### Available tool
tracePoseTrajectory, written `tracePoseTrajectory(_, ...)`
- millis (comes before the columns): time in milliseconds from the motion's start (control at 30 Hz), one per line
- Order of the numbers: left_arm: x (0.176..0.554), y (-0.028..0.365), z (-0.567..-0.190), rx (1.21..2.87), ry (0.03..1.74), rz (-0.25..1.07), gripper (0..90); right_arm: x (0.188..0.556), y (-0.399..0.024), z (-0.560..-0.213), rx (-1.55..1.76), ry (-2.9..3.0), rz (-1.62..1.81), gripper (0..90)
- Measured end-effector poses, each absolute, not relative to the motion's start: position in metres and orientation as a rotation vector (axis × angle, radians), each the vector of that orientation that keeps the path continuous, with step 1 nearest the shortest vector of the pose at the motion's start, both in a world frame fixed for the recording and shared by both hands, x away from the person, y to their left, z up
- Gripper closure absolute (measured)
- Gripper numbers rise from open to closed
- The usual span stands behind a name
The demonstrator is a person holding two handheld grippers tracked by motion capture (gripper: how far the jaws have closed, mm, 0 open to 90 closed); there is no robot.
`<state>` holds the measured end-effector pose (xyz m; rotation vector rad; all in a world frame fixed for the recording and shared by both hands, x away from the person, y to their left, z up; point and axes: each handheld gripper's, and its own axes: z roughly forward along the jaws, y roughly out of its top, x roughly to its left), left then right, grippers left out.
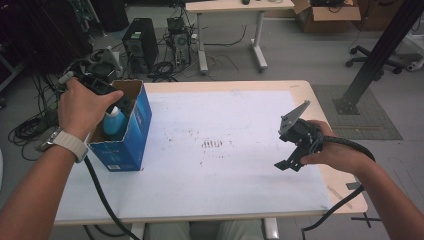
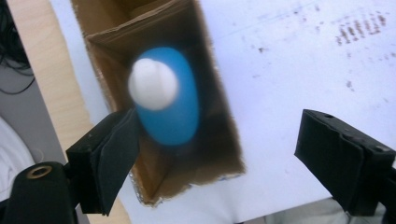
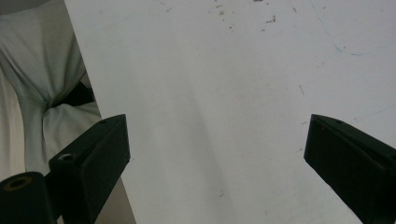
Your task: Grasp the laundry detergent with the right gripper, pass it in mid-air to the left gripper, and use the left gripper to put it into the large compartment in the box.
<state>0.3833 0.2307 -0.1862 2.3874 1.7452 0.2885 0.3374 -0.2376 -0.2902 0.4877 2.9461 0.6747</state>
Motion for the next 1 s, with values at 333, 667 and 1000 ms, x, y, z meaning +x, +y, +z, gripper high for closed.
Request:
tracePoseTrajectory(333,0.374,0.211,-0.179,2.484,1.638,0.253,7.6,0.336,-0.239,-0.290,0.496,2.947,0.677,6.8)
tracePoseTrajectory(667,0.362,0.195,-0.162,2.520,1.489,0.206,5.4,0.336,-0.241,-0.288,0.500,2.941,0.680,6.8)
tracePoseTrajectory(1000,0.353,0.174,-0.147,2.577,1.360,0.183,4.9,0.337,-0.239,-0.284,0.497,2.942,0.685,6.8)
